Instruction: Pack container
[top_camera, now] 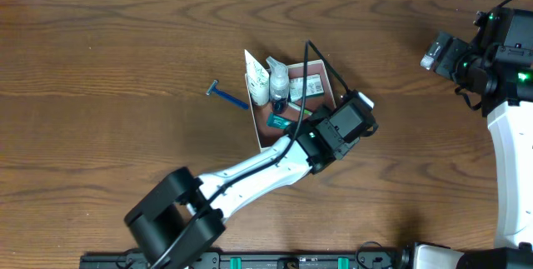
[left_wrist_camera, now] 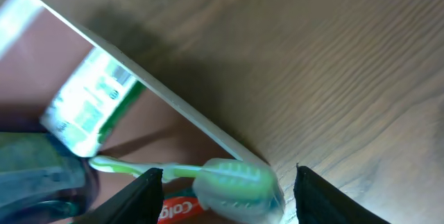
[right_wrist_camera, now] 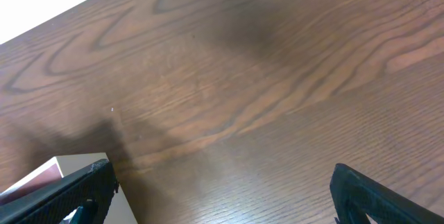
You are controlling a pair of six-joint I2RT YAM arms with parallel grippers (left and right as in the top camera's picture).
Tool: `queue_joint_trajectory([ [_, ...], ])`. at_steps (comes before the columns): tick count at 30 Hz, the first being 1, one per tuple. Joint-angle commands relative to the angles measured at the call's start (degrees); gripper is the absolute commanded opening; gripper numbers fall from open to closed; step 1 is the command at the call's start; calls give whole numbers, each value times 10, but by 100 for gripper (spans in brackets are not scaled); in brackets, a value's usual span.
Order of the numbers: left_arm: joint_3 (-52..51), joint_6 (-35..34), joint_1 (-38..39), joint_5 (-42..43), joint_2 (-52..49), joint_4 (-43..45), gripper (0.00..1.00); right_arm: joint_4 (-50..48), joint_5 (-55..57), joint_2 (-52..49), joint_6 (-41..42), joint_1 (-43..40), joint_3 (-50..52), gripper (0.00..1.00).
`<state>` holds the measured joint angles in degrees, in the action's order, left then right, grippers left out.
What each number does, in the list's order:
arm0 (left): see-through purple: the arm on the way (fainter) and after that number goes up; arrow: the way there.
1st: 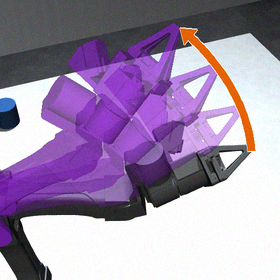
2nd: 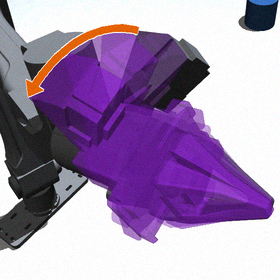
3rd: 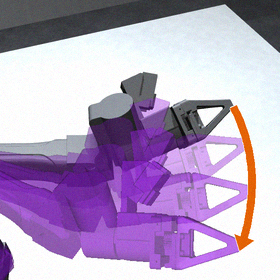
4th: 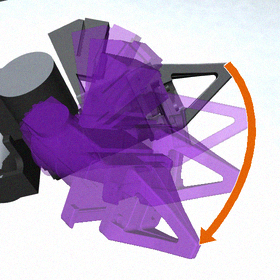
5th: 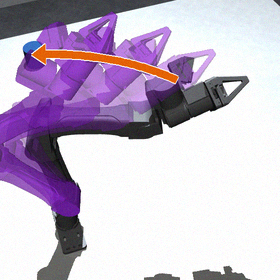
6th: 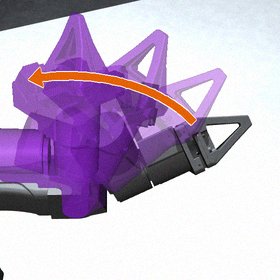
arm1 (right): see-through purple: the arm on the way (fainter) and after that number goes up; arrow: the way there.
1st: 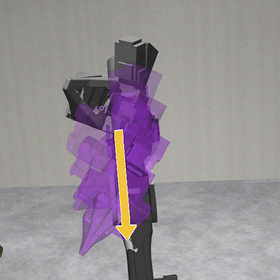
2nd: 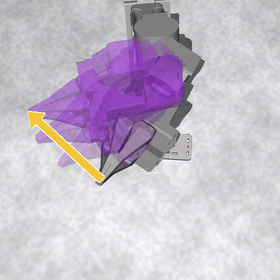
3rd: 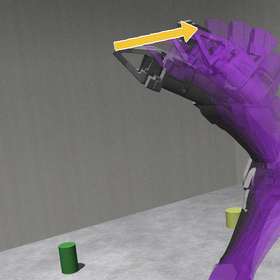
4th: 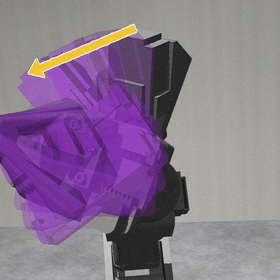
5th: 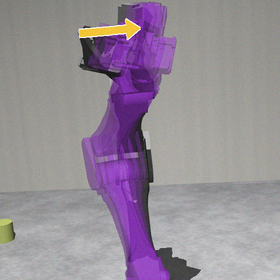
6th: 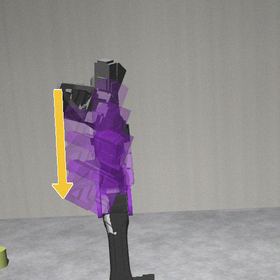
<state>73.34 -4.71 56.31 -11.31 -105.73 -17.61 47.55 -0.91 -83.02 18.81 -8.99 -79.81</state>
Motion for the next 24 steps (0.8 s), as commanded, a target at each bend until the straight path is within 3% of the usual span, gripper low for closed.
queue_joint_trajectory([
  [1,15,-3,-1,3,-15,-1,61,1,-2,1,-7,-4,-7,99],
  [13,15,-3,-1,-12,-15,3,60,0,-2,1,-7,-4,-7,99],
  [19,15,-3,-1,-12,-15,4,44,0,-2,1,-7,-4,-7,99],
  [24,15,-3,-1,-14,-15,4,40,1,-2,1,-7,-4,-7,99],
])
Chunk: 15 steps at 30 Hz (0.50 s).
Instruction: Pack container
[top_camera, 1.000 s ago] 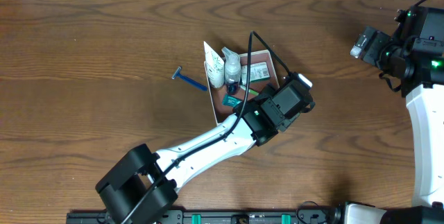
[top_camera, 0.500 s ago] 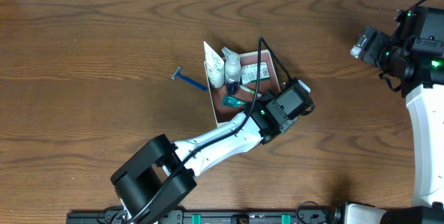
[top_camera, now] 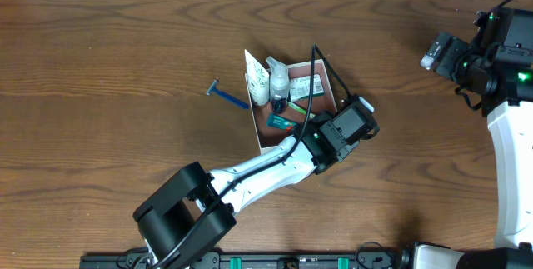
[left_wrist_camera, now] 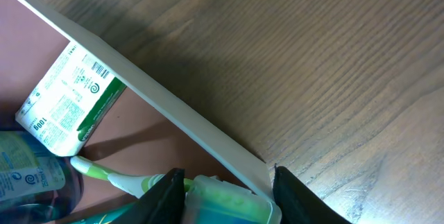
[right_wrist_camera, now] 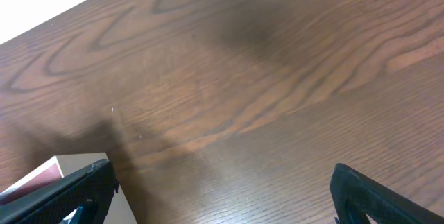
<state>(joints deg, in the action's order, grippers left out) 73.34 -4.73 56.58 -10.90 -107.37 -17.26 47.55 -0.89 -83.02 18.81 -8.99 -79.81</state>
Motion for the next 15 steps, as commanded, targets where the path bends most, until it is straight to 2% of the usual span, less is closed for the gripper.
queue_joint_trajectory([
  [1,15,-3,-4,-18,1,0,39,1,-2,1,-7,-4,-7,99],
  [6,15,-3,-4,-22,3,0,30,1,-2,1,-7,-4,-7,99],
  [15,16,-2,-4,-38,38,-4,31,0,-2,1,-7,-4,-7,99],
])
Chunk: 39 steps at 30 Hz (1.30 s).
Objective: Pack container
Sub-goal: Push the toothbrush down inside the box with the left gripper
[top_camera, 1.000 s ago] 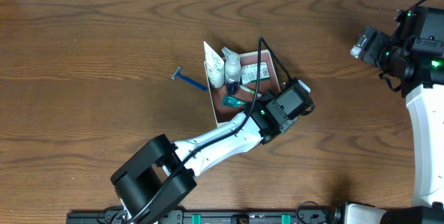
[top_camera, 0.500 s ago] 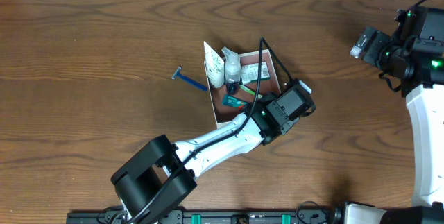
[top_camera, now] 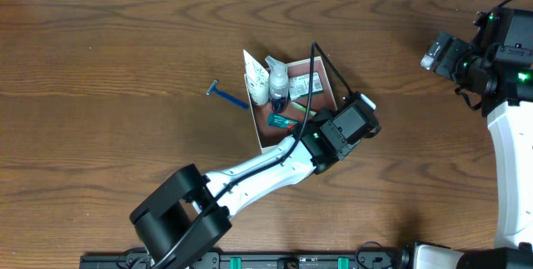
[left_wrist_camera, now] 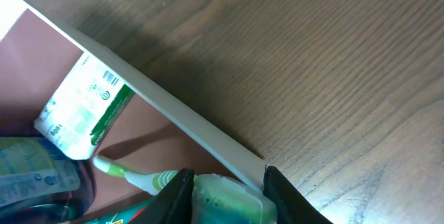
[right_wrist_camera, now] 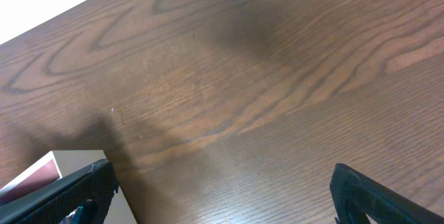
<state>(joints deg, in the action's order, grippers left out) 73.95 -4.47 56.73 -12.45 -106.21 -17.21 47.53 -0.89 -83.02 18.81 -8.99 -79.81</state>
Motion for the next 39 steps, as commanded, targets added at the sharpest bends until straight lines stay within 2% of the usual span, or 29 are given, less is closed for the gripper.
queue_joint_trajectory([
  [1,9,-5,-5,-23,28,-5,31,1,-2,1,-7,-4,-7,99],
  [11,9,-5,-5,-23,28,-44,31,1,-2,1,-7,-4,-7,99],
  [20,9,-5,-6,-80,29,-111,29,1,-2,1,-7,-4,-7,99],
  [28,9,-24,-16,-82,34,-123,30,1,-2,1,-7,-4,-7,99],
  [39,9,-38,-49,-82,121,-124,30,1,-2,1,-7,-4,-7,99],
])
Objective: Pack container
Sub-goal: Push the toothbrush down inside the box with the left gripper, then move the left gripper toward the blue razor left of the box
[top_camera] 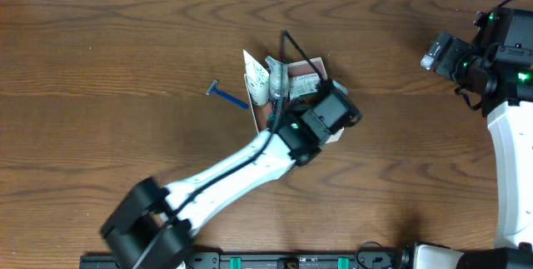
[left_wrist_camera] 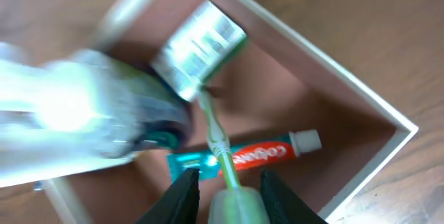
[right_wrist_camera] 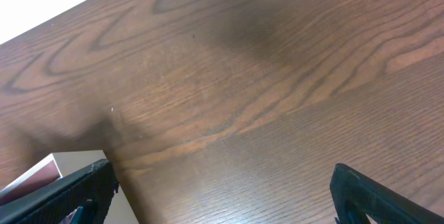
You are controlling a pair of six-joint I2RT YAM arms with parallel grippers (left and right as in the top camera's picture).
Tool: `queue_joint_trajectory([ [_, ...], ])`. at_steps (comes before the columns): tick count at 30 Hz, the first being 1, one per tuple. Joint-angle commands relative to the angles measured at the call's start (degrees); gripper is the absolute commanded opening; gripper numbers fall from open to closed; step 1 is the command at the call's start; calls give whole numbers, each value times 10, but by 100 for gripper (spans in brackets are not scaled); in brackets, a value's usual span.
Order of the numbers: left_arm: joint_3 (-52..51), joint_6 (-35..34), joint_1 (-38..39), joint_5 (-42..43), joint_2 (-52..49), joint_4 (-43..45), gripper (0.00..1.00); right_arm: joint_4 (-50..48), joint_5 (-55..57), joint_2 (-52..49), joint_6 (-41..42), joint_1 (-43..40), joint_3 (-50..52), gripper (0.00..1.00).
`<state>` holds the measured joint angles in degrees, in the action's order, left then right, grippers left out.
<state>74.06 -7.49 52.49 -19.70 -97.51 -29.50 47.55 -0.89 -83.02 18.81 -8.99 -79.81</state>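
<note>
The container is an open white box (left_wrist_camera: 326,64) with a brown floor, seen near the table's middle in the overhead view (top_camera: 245,54). Inside lie a red Colgate toothpaste (left_wrist_camera: 270,153), a green-and-white tube (left_wrist_camera: 198,40) and a blurred clear bottle (left_wrist_camera: 83,113). My left gripper (left_wrist_camera: 229,182) hangs over the box (top_camera: 321,115), shut on the bristle end of a green toothbrush (left_wrist_camera: 216,137) whose handle points down into the box. My right gripper (right_wrist_camera: 222,203) stands open and empty, far off at the right (top_camera: 450,57).
A blue razor (top_camera: 225,96) lies on the wooden table just left of the box. The right arm's white body (top_camera: 512,161) stands along the right edge. A corner of the box (right_wrist_camera: 41,172) shows low in the right wrist view.
My left gripper, still shut on the toothbrush, has moved from the box's right corner to higher up and further left over the box's inside. The right arm has not moved.
My left gripper stood open around the toothbrush's head at the box's right corner. Then it was shut on the head and stayed there. Now it holds the toothbrush above the box's middle, handle down among the packed items.
</note>
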Motion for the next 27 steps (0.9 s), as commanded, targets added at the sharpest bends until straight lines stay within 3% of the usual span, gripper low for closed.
queue_joint_trajectory([
  [1,8,-8,-9,-10,44,-1,31,1,-2,1,-7,-4,-7,99],
  [8,8,-7,-8,-10,66,-10,47,1,-2,1,-7,-4,-7,99],
  [22,9,-10,-38,-16,80,-62,48,0,-2,1,-7,-4,-7,99],
  [27,11,-70,-78,-36,155,-123,49,0,-2,1,-7,-4,-7,99],
])
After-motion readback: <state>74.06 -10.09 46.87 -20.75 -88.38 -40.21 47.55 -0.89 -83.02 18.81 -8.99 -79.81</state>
